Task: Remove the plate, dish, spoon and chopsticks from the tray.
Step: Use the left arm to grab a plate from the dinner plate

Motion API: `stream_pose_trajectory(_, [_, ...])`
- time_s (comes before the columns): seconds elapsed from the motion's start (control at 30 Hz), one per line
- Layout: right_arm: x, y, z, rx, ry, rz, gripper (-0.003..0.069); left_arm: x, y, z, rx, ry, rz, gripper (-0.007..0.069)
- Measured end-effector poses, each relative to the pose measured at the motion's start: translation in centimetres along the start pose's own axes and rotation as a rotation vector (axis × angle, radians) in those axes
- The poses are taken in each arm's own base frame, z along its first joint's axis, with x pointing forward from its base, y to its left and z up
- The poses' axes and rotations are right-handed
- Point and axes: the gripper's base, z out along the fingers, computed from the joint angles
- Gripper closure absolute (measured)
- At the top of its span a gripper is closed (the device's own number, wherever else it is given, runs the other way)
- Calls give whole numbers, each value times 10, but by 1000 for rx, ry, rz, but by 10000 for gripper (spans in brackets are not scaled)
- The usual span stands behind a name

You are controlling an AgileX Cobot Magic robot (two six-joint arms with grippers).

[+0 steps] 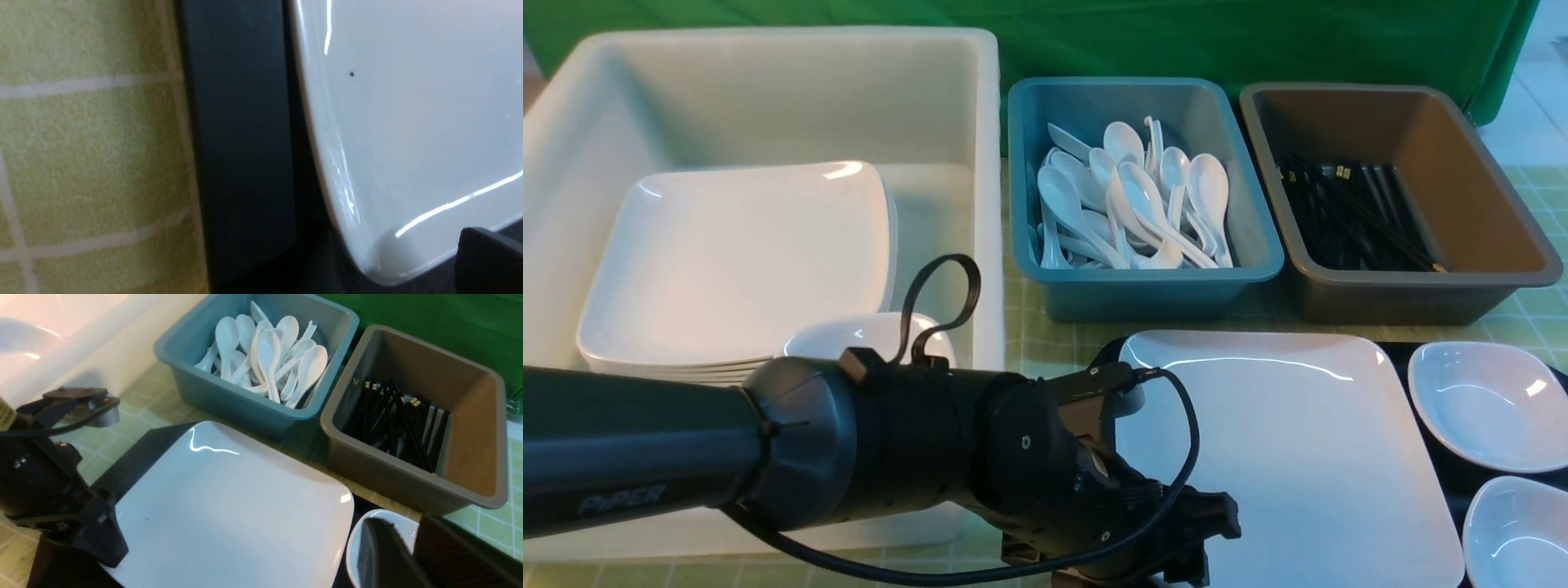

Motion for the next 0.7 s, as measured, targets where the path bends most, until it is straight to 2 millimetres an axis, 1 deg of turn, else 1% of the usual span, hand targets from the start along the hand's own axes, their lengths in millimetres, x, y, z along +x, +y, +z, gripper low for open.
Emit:
stream_pose_trajectory(0.17, [-3,0,0,1,-29,0,533,-3,2,8,2,-30,-60,225])
stream_pose_trajectory(0.33, [-6,0,0,1,-66,0,524,-5,2,10,8,-56,-86,240])
stream_pose_trajectory(0.4, [-7,0,0,1,-72,0,521,-7,2,11,12,-74,-96,279])
stream_pose_trajectory(0.43, [-7,0,0,1,-72,0,521,-7,2,11,12,-75,-102,283])
stream_pose_trajectory(0.53, [-7,0,0,1,-76,0,517,-9,4,14,17,-98,-179,358])
stream_pose_trajectory(0.57, [-7,0,0,1,-76,0,517,-9,4,14,18,-99,-184,363])
stream_pose_trajectory(0.63, [-7,0,0,1,-76,1,515,-9,4,14,23,-106,-252,402])
stream_pose_trajectory(0.7, [-7,0,0,1,-77,1,514,-9,4,15,25,-108,-299,418])
